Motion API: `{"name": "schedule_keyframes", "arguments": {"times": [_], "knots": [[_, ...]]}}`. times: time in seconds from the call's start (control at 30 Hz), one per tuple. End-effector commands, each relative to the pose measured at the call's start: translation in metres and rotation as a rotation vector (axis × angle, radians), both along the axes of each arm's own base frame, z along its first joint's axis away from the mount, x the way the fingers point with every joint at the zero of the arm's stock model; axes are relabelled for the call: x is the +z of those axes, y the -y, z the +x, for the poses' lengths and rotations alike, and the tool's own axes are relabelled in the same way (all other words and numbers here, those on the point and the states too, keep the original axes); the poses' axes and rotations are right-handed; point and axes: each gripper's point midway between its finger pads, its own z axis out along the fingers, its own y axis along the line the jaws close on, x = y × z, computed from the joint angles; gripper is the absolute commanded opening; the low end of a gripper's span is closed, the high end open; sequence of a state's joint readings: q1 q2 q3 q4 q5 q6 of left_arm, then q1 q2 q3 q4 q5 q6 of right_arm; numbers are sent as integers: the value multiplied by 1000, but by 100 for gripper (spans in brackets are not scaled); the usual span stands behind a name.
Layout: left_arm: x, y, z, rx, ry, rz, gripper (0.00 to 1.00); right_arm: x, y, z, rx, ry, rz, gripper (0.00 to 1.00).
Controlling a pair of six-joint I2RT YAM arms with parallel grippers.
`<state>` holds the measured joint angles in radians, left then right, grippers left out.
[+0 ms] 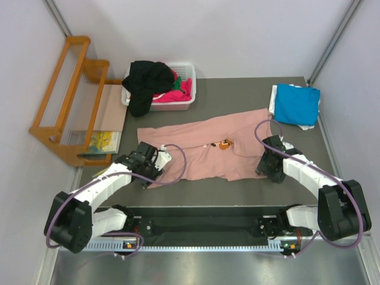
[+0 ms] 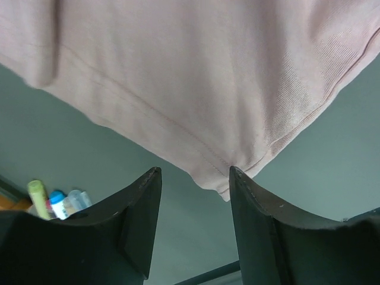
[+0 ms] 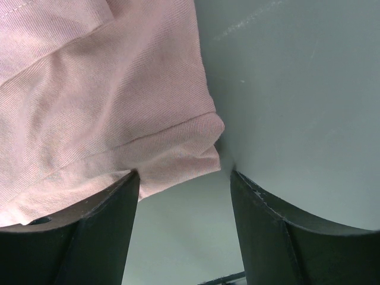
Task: Fold and stack the t-shirts
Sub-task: Fold the tshirt
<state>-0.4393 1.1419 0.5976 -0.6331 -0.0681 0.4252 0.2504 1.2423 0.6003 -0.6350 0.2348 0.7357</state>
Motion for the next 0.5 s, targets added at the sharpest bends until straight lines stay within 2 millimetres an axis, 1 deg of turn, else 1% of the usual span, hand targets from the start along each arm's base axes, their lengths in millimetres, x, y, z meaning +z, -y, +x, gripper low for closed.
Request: {"name": "schedule_keyframes", "arguments": {"times": [0.0, 0.17, 0.23, 0.33, 0.43, 0.47], "knots": [[-12, 1, -7, -34, -76, 23, 54, 3, -1, 8, -17, 15, 18, 64], [-23, -4, -14, -38, -148, 62, 52, 4, -1, 9, -18, 14, 15, 64], [-22, -4, -15, -39, -153, 62, 51, 2, -1, 8, -16, 8, 15, 64], [-14, -5, -21, -46, -164, 58, 51, 1, -1, 7, -16, 7, 14, 64], [-2, 1, -23, -54, -165, 22, 50, 0, -1, 7, -16, 5, 12, 64], [0, 0, -24, -53, -169, 24, 50, 0, 0, 7, -15, 4, 11, 64]]}}
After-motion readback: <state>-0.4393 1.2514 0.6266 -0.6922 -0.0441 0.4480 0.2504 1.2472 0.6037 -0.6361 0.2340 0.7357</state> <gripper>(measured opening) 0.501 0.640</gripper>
